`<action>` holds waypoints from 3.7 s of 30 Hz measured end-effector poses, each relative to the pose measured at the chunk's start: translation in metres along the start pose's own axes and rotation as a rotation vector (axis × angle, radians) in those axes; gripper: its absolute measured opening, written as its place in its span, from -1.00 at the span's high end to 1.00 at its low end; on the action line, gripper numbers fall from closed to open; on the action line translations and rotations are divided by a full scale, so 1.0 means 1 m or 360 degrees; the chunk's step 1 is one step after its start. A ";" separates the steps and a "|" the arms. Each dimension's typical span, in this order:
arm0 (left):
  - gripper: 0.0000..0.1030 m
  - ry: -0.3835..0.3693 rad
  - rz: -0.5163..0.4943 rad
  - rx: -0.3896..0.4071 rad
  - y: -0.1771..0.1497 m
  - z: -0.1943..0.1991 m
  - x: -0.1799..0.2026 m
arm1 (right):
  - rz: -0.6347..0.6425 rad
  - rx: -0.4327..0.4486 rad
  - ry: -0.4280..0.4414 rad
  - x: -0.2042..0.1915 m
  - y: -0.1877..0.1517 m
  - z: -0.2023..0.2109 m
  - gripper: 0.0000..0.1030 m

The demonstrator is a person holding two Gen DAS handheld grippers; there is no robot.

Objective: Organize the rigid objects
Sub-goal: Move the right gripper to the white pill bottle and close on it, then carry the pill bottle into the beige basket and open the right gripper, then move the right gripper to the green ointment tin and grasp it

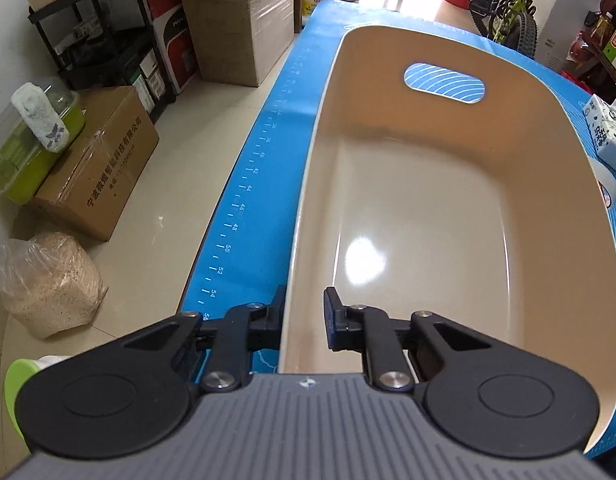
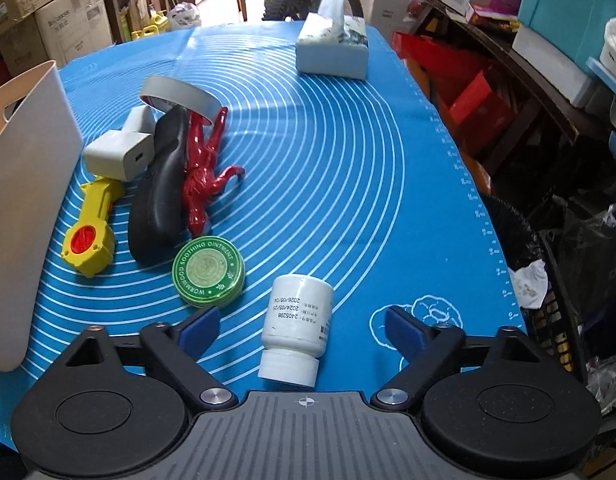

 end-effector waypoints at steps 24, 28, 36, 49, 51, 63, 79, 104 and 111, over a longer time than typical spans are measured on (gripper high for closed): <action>0.89 -0.0057 0.0075 -0.0003 0.000 -0.002 -0.010 | 0.0034 0.0169 -0.0022 -0.017 0.023 0.024 0.15; 0.89 -0.0052 0.0071 -0.0002 0.000 -0.002 -0.009 | 0.0047 0.0292 0.0016 -0.028 0.044 0.048 0.15; 0.89 -0.0045 0.0063 -0.0002 0.000 -0.002 -0.007 | 0.0134 0.0560 0.0191 -0.072 0.092 0.099 0.15; 0.89 -0.0036 0.0056 -0.0002 -0.001 -0.001 -0.007 | 0.0488 0.0628 0.0511 -0.203 0.117 0.110 0.15; 0.89 -0.0039 0.0056 -0.0003 -0.001 -0.001 -0.008 | 0.0533 0.0600 0.0531 -0.222 0.110 0.104 0.15; 0.89 -0.0036 0.0052 -0.0004 -0.001 -0.001 -0.007 | 0.0670 0.0258 0.0508 -0.270 0.082 0.048 0.15; 0.88 -0.0025 0.0044 -0.0005 -0.001 -0.001 -0.008 | 0.0857 -0.0074 0.0464 -0.285 0.061 0.007 0.02; 0.87 -0.0017 0.0037 -0.0005 -0.001 -0.001 -0.009 | 0.0520 0.0439 0.0454 -0.150 0.100 0.092 -0.25; 0.87 -0.0016 0.0041 -0.0006 -0.001 -0.001 -0.010 | 0.0412 0.0310 0.0270 -0.095 0.079 0.053 -0.26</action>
Point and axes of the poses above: each gripper's, at about its wrist camera, not at the fingertips, and z roughly against the way its jaws point, x to its right, y to its top, the point moved 2 cm from there along -z, roughly the way its jaws point, and after that the axes turned 3 degrees about x, right-handed, at the moved point
